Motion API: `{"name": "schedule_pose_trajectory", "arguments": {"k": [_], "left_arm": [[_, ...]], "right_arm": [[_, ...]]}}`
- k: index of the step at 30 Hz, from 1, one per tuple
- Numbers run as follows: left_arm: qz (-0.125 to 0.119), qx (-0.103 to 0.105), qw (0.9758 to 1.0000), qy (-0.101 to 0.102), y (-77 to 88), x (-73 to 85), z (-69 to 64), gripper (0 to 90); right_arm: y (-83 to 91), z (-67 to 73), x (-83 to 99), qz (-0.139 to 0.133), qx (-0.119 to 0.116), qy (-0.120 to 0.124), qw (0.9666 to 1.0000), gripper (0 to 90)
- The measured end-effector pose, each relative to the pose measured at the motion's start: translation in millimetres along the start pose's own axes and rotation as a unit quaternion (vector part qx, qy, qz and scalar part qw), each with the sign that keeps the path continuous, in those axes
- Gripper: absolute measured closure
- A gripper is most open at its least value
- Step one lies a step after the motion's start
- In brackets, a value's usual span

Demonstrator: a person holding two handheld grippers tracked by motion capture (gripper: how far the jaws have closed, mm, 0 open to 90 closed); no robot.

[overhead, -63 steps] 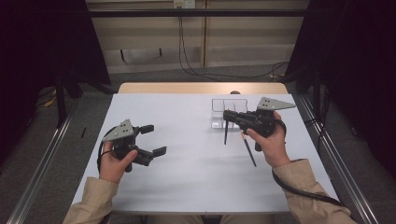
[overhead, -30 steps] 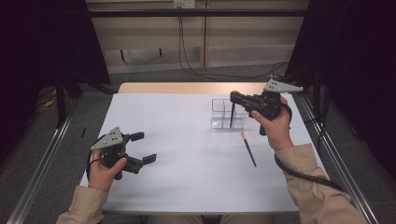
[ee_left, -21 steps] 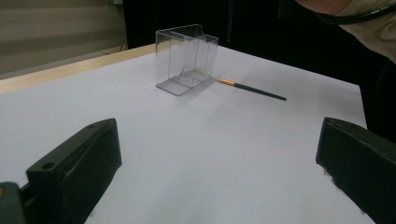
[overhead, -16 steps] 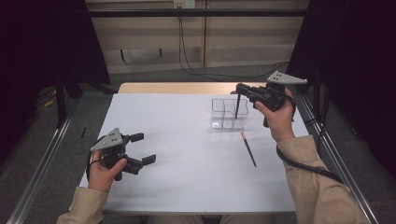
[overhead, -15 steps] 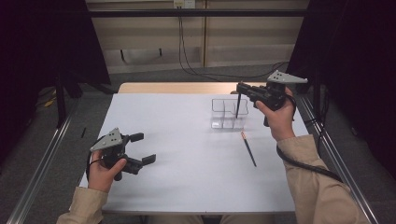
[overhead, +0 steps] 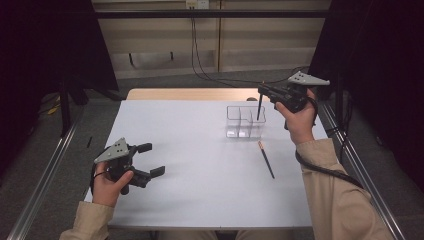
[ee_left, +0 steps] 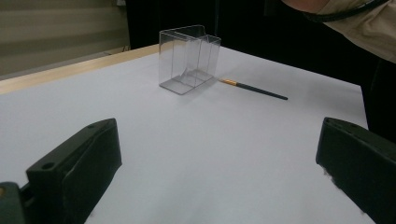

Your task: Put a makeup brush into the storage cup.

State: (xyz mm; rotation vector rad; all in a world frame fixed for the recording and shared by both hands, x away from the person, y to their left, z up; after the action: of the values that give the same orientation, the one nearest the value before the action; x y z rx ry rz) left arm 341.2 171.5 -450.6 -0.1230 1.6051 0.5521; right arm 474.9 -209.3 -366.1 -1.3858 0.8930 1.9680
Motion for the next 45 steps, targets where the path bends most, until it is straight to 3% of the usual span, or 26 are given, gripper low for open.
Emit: {"name": "schedule_pose_trajectory", "arguments": {"k": [19, 45], "left_arm": [[-0.001, -0.008, 1.0000, 0.003, 7.3, 1.6, -0.2, 0.0], [0.001, -0.011, 0.9999, 0.001, 11.3, 3.4, -1.1, 0.0]], "right_arm": [[-5.9, -18.2, 5.6, -0.002, 0.028, -0.005, 0.9996, 84.9], [-11.8, -21.2, 31.3, 0.017, 0.031, -0.008, 0.9994, 84.9]]}}
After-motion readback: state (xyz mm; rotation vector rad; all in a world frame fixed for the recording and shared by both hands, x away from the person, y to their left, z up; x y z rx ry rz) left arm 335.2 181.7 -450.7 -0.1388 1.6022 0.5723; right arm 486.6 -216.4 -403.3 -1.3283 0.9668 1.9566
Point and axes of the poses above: each handheld gripper's, and its own axes: y roughly backward along the jaws, x roughly out of its underside, z roughly to its left, the point moved 8 cm from there along -y, roughly forward along the jaws, and after that the axes turned 8 degrees about -y, right-handed, at the moved point
